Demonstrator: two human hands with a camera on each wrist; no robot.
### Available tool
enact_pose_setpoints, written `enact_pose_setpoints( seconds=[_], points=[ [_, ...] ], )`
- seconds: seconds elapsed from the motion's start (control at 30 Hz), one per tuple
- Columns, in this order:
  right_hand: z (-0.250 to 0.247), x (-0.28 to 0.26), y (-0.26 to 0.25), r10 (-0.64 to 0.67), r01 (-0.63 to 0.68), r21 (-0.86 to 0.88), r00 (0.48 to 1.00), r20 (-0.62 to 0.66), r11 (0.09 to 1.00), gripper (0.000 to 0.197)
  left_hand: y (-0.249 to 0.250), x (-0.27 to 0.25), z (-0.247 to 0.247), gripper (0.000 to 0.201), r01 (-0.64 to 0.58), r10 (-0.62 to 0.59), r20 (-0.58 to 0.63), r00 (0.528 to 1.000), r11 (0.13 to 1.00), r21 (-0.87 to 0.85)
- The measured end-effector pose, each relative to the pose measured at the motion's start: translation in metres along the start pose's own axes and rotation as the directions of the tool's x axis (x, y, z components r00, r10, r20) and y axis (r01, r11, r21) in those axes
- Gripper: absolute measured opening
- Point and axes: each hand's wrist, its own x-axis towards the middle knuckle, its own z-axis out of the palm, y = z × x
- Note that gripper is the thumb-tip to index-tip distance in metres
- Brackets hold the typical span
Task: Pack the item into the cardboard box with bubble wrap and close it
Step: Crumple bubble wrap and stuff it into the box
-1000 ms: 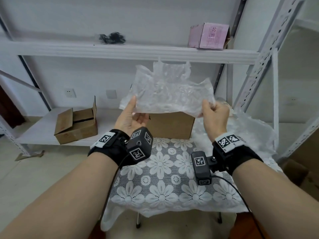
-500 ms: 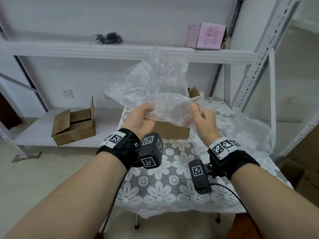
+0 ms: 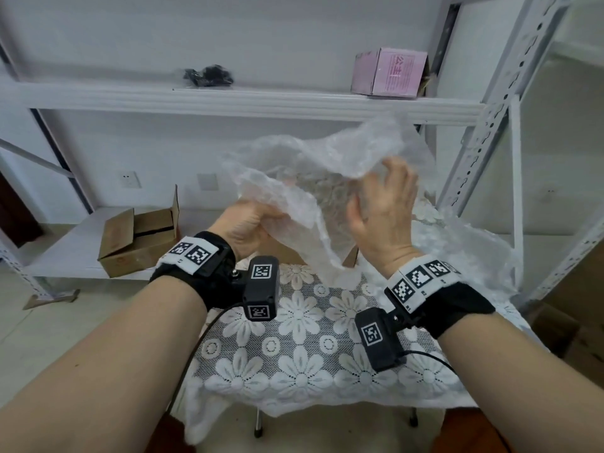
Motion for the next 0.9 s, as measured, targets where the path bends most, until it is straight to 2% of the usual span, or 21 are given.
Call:
enact_pose_setpoints(
  seconds=[0.07,0.13,0.2,0.3,0.4,0.43,0.47,0.57,0.67,0.73,0.8,0.87,0.9],
  points=[
    [-0.001,-0.003,-0.004,-0.101,0.11,-0.08,0.989,0.105,0.991,0.023,0.002,-0.003,0.002,0.021,-0.019,0.018,0.01,1.0,0.996,0.088],
    [-0.003,-0.002,-0.008,-0.197,0.178,0.109,0.96,0.199,0.978,0.025,0.002,-0.001,0.001,0.029,-0.053,0.052,0.01,0.999,0.983,0.177],
    [-0.004,0.001,-0.013,-0.196,0.117,0.309,0.952,0.237,0.944,0.026,0.001,0.0,0.002,0.027,-0.089,0.094,-0.009,0.996,0.963,0.254],
    [-0.008,0.007,-0.022,-0.015,-0.141,0.494,0.954,0.3,0.858,0.04,-0.002,0.0,0.002,0.02,-0.087,0.101,-0.017,0.995,0.92,0.382],
    [-0.015,0.016,-0.024,0.207,-0.487,0.675,0.866,0.455,0.554,0.06,-0.004,0.001,0.001,0.024,-0.053,0.066,-0.006,0.998,0.855,0.516],
    [-0.017,0.019,-0.022,0.248,-0.544,0.676,0.836,0.49,0.498,0.062,-0.005,0.003,0.001,0.024,-0.042,0.056,-0.011,0.998,0.85,0.526],
    [-0.017,0.021,-0.02,0.255,-0.571,0.665,0.817,0.517,0.481,0.061,-0.006,0.003,0.001,0.024,-0.029,0.053,-0.032,0.998,0.859,0.511],
    [-0.016,0.018,-0.024,0.198,-0.555,0.638,0.816,0.544,0.534,0.058,-0.009,0.007,0.003,0.024,-0.007,0.077,-0.165,0.983,0.922,0.388],
    [-0.013,0.007,-0.033,0.155,-0.537,0.623,0.814,0.56,0.569,0.072,-0.012,0.009,0.004,0.023,0.01,0.061,-0.233,0.97,0.956,0.292],
    [-0.01,0.002,-0.035,0.12,-0.496,0.55,0.806,0.58,0.672,0.079,-0.014,0.01,0.005,0.029,0.024,0.038,-0.238,0.97,0.967,0.253],
    [-0.007,0.002,-0.033,0.13,-0.463,0.455,0.795,0.592,0.761,0.061,-0.015,0.008,0.004,0.035,0.021,0.028,-0.193,0.981,0.968,0.249],
    [-0.002,0.005,-0.031,0.179,-0.483,0.445,0.803,0.569,0.754,0.023,-0.015,0.006,0.002,0.035,-0.006,0.039,-0.105,0.994,0.954,0.3],
    [0.0,0.007,-0.029,0.208,-0.5,0.462,0.81,0.548,0.732,0.012,-0.015,0.005,0.001,0.033,-0.027,0.048,-0.056,0.997,0.946,0.324]
  ],
)
